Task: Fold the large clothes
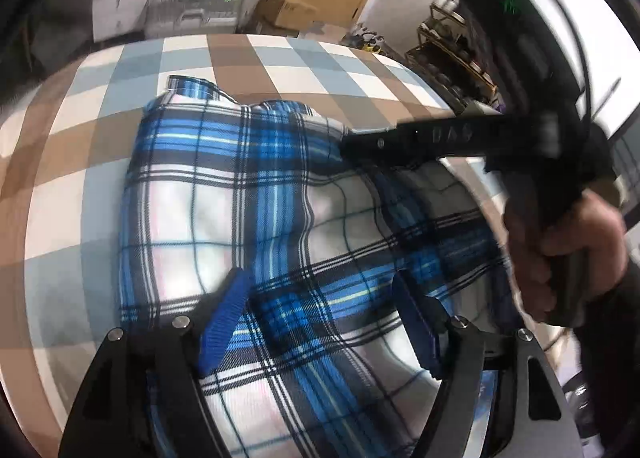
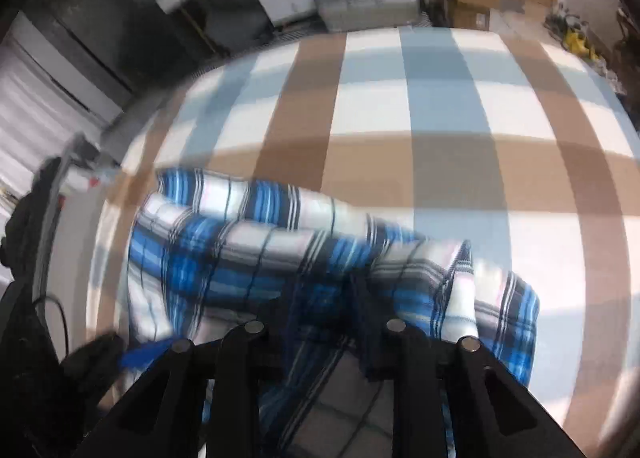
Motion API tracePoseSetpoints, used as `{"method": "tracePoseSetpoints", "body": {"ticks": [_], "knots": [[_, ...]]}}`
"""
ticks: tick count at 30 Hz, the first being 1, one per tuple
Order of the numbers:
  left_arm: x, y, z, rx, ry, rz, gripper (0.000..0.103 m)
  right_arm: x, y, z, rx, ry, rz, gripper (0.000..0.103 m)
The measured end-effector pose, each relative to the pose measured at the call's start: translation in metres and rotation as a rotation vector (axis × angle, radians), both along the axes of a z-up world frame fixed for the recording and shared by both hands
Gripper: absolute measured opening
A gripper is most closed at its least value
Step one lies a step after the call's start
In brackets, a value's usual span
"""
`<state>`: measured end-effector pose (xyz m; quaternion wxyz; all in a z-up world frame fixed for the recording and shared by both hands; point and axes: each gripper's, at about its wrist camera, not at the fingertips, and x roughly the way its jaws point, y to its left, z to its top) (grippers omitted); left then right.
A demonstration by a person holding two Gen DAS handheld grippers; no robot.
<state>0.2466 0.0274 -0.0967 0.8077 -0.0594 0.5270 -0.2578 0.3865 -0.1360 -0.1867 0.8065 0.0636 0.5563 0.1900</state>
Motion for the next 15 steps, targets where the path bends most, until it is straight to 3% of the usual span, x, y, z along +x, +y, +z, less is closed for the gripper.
{"method": "tracePoseSetpoints", "body": {"ticks": [2,3,6,8,10,12,14,15], "knots": [[0.007,-0.004,0.017,-0.035,0.014,-0.073,0.069,-0.007,-0.009,0.002,0.037,0.026,-0.01,0.017],[0.011,-0.008,0.024,-0.017,-0.021,-0.086,0.069,-0.016,-0.02,0.008,0.073,0.016,-0.028,0.017],[0.032,-0.025,0.031,0.067,-0.083,-0.092,0.069,-0.057,-0.039,0.024,0.049,-0.103,-0.04,0.022],[0.047,-0.035,0.017,0.076,-0.024,-0.103,0.069,-0.086,-0.047,0.028,0.086,-0.127,-0.046,0.022],[0.052,-0.03,-0.005,0.136,0.023,-0.098,0.069,-0.117,-0.059,0.022,0.183,-0.084,-0.076,0.022],[0.045,-0.034,-0.004,0.166,-0.013,-0.095,0.072,-0.147,-0.061,0.009,0.3,-0.02,-0.088,0.022],[0.033,-0.039,-0.002,0.226,-0.049,-0.096,0.072,-0.161,-0.051,-0.007,0.255,-0.004,-0.07,0.021],[0.026,-0.039,0.002,0.247,-0.061,-0.096,0.072,-0.161,-0.044,-0.019,0.209,0.009,-0.051,0.016]]}}
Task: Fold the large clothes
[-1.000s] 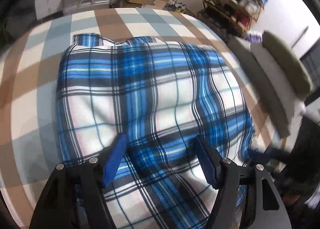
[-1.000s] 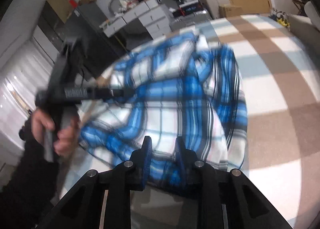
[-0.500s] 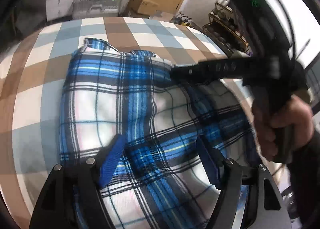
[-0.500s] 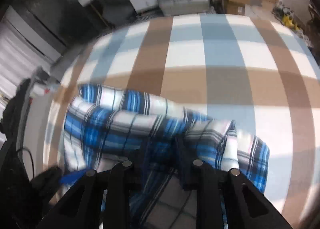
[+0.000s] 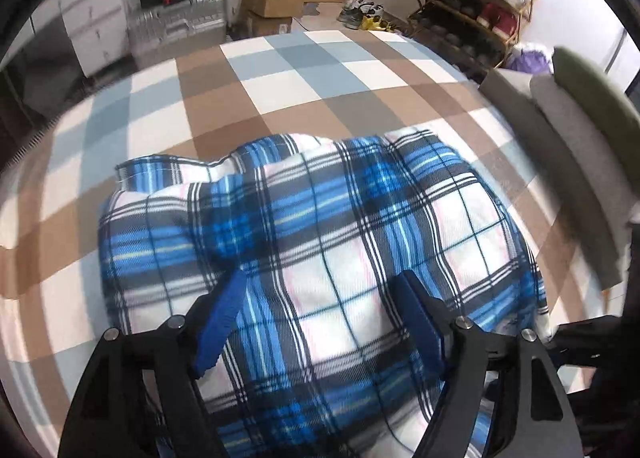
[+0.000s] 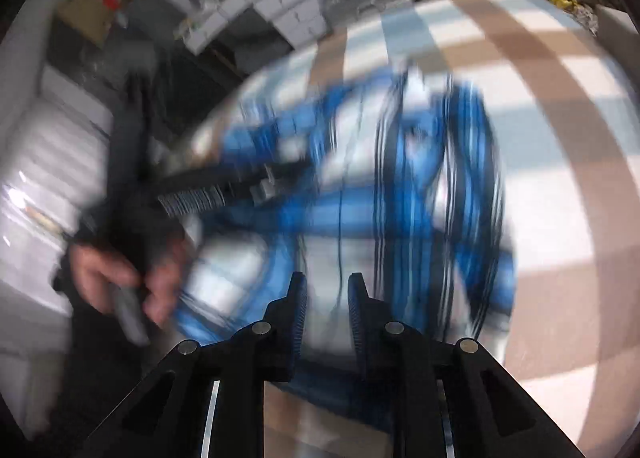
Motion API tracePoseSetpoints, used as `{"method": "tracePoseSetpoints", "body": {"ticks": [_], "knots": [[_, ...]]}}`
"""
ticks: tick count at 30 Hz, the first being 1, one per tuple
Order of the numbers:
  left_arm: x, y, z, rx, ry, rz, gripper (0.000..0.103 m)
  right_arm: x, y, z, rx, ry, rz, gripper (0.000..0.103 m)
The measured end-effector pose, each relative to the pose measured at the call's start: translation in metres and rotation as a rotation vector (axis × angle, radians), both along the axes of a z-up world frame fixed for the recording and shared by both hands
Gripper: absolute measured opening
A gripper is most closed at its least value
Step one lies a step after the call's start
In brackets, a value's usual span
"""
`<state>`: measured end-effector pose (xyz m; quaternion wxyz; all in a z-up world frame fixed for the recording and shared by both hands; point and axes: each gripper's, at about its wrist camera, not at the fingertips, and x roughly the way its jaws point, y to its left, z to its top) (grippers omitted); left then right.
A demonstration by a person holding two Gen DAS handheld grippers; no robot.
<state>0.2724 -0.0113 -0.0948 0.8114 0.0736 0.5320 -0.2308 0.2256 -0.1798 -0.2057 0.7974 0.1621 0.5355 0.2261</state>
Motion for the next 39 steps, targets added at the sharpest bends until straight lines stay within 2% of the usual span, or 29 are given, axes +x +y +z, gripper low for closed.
{"method": "tracePoseSetpoints", "body": {"ticks": [1,2,5,6,8,9,11,12,13,15,17,18,20,22,23,24,26,27,28,29,30,32,33,35,39], "knots": [[-0.007,0.002,0.007,0.008,-0.009,-0.001,0.073,-0.001,0.002,-0.007,-0.013,0.001,0.002,0.011],[-0.019,0.005,0.015,-0.007,-0.014,-0.011,0.073,-0.006,-0.002,-0.008,0.0,-0.025,-0.018,0.012],[-0.053,0.018,0.022,-0.146,0.041,-0.049,0.073,-0.022,-0.013,-0.002,0.058,-0.029,-0.033,0.016],[-0.063,0.018,0.015,-0.146,0.054,-0.062,0.073,-0.032,-0.013,-0.001,0.04,-0.059,-0.028,0.016],[-0.078,0.01,0.0,-0.096,0.057,-0.071,0.072,-0.043,-0.01,-0.005,-0.024,-0.086,-0.003,0.016],[-0.087,0.009,-0.005,-0.061,0.023,-0.082,0.072,-0.049,-0.012,-0.003,-0.028,-0.107,-0.017,0.016],[-0.105,0.006,-0.01,0.004,-0.073,-0.096,0.072,-0.053,-0.011,0.004,-0.027,-0.068,-0.032,0.019],[-0.105,-0.001,-0.01,0.022,-0.094,-0.096,0.072,-0.058,-0.013,0.014,0.012,-0.086,-0.034,0.018],[-0.106,0.0,-0.01,0.023,-0.094,-0.087,0.072,-0.068,-0.012,0.023,0.01,-0.125,-0.036,0.021],[-0.102,0.003,-0.01,0.003,-0.077,-0.063,0.072,-0.07,-0.005,0.032,-0.103,-0.188,-0.044,0.039],[-0.104,0.01,-0.004,-0.029,-0.066,-0.045,0.072,-0.063,0.001,0.021,-0.174,-0.18,-0.035,0.04],[-0.104,0.013,0.001,-0.05,-0.058,-0.04,0.072,-0.06,0.001,0.011,-0.174,-0.137,-0.035,0.04],[-0.112,0.026,0.016,-0.095,-0.068,-0.034,0.073,-0.068,-0.007,0.013,-0.152,-0.183,-0.024,0.04],[-0.116,0.042,0.032,-0.111,-0.121,0.011,0.073,-0.068,-0.008,0.019,-0.147,-0.186,-0.009,0.04],[-0.114,0.049,0.035,-0.12,-0.138,0.031,0.073,-0.073,-0.013,0.023,-0.12,-0.203,-0.014,0.043],[-0.109,0.056,0.034,-0.116,-0.145,0.056,0.073,-0.077,-0.018,0.027,-0.114,-0.221,-0.023,0.052],[-0.096,0.067,0.027,-0.065,-0.133,0.1,0.073,-0.07,-0.025,0.022,-0.136,-0.209,-0.033,0.054],[-0.09,0.075,0.023,-0.058,-0.136,0.134,0.073,-0.067,-0.026,0.013,-0.129,-0.172,-0.014,0.055],[-0.083,0.08,0.019,-0.056,-0.127,0.16,0.073,-0.054,-0.016,0.005,-0.129,-0.166,-0.005,0.054],[-0.072,0.091,0.011,-0.063,-0.09,0.207,0.073,-0.054,-0.013,0.008,-0.14,-0.187,0.002,0.054],[-0.063,0.098,0.006,-0.077,-0.057,0.239,0.073,-0.052,-0.011,0.012,-0.132,-0.169,0.025,0.054],[-0.052,0.11,-0.001,-0.111,0.001,0.278,0.073,-0.05,-0.022,0.023,-0.084,-0.204,0.011,0.053],[-0.044,0.115,-0.006,-0.135,0.049,0.276,0.073,-0.044,-0.031,0.029,-0.085,-0.237,-0.026,0.056],[-0.036,0.117,-0.012,-0.201,0.122,0.258,0.073,-0.028,-0.042,0.04,-0.088,-0.239,-0.06,0.062],[-0.024,0.109,-0.01,-0.269,0.177,0.194,0.075,0.011,-0.062,0.034,-0.114,-0.13,-0.117,0.066]]}}
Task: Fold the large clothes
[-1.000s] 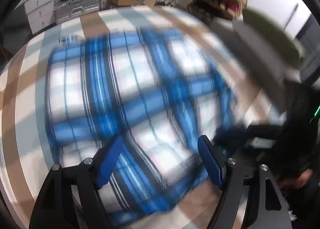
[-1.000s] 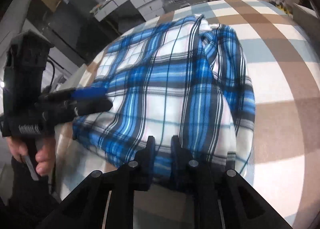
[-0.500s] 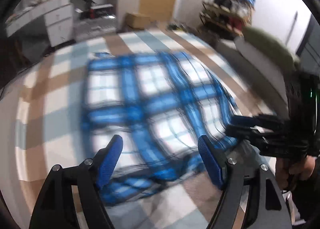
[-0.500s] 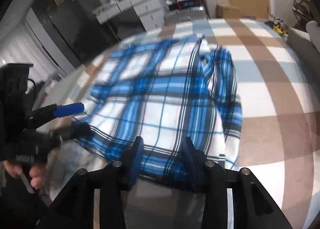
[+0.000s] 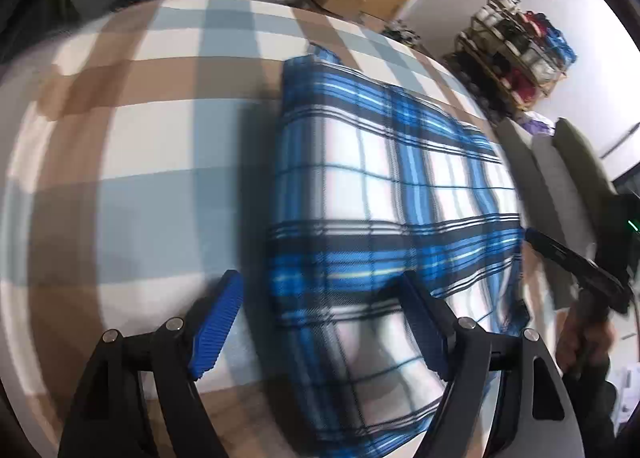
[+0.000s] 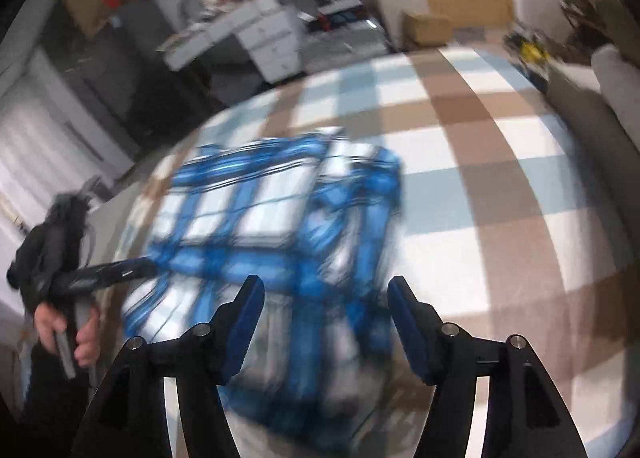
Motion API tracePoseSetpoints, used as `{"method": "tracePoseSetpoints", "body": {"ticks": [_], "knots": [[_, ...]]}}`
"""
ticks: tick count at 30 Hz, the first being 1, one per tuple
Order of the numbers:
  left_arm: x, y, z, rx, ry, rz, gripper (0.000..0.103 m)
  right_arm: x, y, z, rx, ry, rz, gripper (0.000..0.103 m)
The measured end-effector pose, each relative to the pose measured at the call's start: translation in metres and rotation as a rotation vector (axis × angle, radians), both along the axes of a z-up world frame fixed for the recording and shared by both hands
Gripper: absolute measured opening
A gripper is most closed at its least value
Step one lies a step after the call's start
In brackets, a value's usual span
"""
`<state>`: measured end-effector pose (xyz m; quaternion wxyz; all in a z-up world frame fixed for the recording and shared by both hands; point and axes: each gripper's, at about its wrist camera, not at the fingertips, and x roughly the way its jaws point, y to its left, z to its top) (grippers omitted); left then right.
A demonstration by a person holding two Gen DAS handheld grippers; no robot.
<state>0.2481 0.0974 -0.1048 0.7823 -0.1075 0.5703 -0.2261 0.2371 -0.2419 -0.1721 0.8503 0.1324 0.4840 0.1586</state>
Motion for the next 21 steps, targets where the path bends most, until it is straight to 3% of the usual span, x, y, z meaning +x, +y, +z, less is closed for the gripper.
{"method": "tracePoseSetpoints", "body": {"ticks": [2,5,9,11,13,16,17,21], "knots": [[0.006,-0.01,-0.001,-0.024,0.025,-0.055,0.075,0.02,-0.009,-0.017,0.057,0.088,-0.001,0.066],[0.009,-0.02,0.0,0.003,0.033,-0.078,0.075,0.046,0.0,-0.034,0.097,0.212,0.011,0.067],[0.005,-0.028,0.004,-0.013,0.021,-0.101,0.069,0.055,0.013,-0.039,0.22,0.247,0.062,0.068],[-0.003,-0.033,0.011,-0.021,-0.001,-0.121,0.055,0.05,0.036,-0.035,0.144,0.216,0.11,0.067],[-0.013,-0.039,0.018,-0.022,-0.016,-0.143,0.055,0.042,0.056,-0.031,0.098,0.194,0.173,0.066],[-0.013,-0.04,0.017,0.034,-0.031,-0.15,0.055,0.032,0.066,-0.027,0.083,0.19,0.216,0.058],[-0.014,-0.038,0.015,0.057,-0.032,-0.147,0.055,0.031,0.063,-0.027,0.092,0.2,0.221,0.053],[-0.008,-0.02,0.011,0.061,-0.01,-0.117,0.057,0.027,0.031,-0.022,0.135,0.213,0.172,0.053]]}}
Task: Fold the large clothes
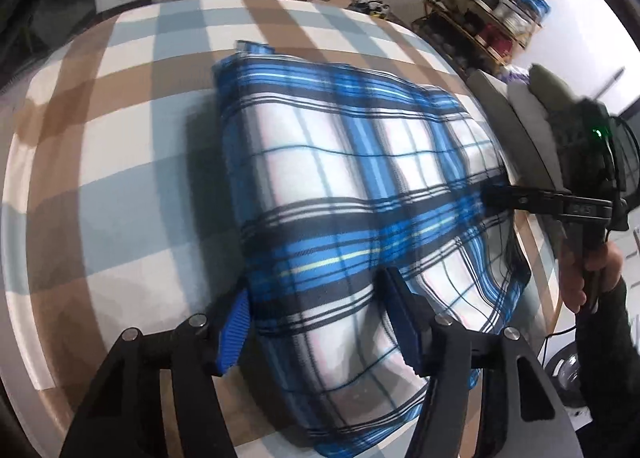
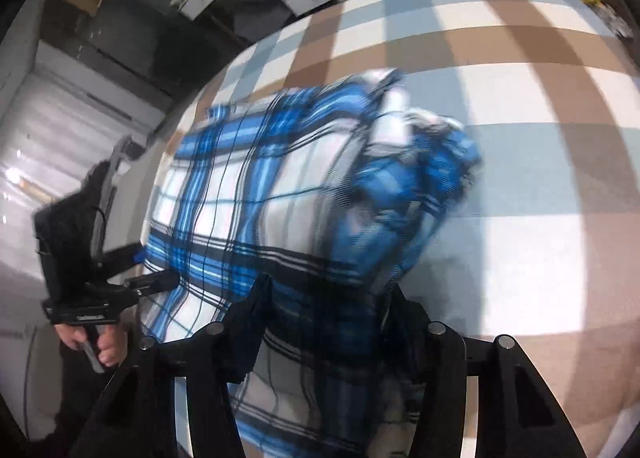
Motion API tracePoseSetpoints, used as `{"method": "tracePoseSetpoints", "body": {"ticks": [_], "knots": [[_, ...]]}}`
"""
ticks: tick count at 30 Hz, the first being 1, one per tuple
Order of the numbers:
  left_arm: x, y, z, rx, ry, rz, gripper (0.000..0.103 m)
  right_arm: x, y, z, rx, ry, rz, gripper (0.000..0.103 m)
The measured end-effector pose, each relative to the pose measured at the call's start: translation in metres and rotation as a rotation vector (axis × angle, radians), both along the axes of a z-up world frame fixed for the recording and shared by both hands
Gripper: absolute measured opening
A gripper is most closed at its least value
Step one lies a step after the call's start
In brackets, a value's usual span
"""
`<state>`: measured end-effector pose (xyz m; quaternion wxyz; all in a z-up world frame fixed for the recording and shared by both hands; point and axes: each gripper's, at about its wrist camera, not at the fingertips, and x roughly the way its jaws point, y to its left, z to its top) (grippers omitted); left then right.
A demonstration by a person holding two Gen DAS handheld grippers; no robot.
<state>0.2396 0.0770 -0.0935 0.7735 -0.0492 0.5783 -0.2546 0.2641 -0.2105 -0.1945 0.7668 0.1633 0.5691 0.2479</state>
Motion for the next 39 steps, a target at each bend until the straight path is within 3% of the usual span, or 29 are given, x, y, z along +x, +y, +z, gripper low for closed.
{"method": "tracePoseSetpoints", "body": {"ticks": [4,5,7,9,11,15,23,31,36,39], "knots": [[0.009,0.001,-0.004,-0.03,0.006,-0.004,0.056,0.012,-0.009,0.003,-0.024,-0.021,-0.024,0.055],[0.009,-0.002,-0.007,-0.037,0.012,-0.017,0.048,0.012,-0.006,0.002,-0.037,-0.02,-0.017,0.054],[0.008,-0.004,-0.007,-0.039,0.008,-0.022,0.041,0.015,0.006,-0.004,-0.047,-0.006,0.012,0.051],[0.007,-0.002,-0.003,-0.057,0.006,-0.013,0.032,0.016,0.017,-0.009,-0.052,-0.023,0.031,0.04],[0.005,0.002,0.002,-0.064,0.007,-0.006,0.027,0.014,0.027,-0.005,-0.06,-0.066,0.059,0.035],[-0.004,0.004,0.013,-0.046,-0.004,-0.013,0.023,0.007,0.031,0.008,0.029,-0.089,0.09,0.025],[-0.022,0.02,0.047,-0.038,-0.054,0.008,0.022,-0.012,0.067,0.039,0.088,-0.177,0.174,0.021],[-0.043,0.089,0.11,-0.064,-0.16,0.084,0.022,-0.019,0.121,0.109,0.151,-0.302,0.227,0.021],[-0.06,0.157,0.147,-0.012,-0.222,0.172,0.022,-0.015,0.207,0.158,0.196,-0.365,0.319,0.021],[-0.069,0.211,0.161,0.049,-0.226,0.249,0.022,-0.013,0.265,0.17,0.237,-0.37,0.377,0.021]]}}
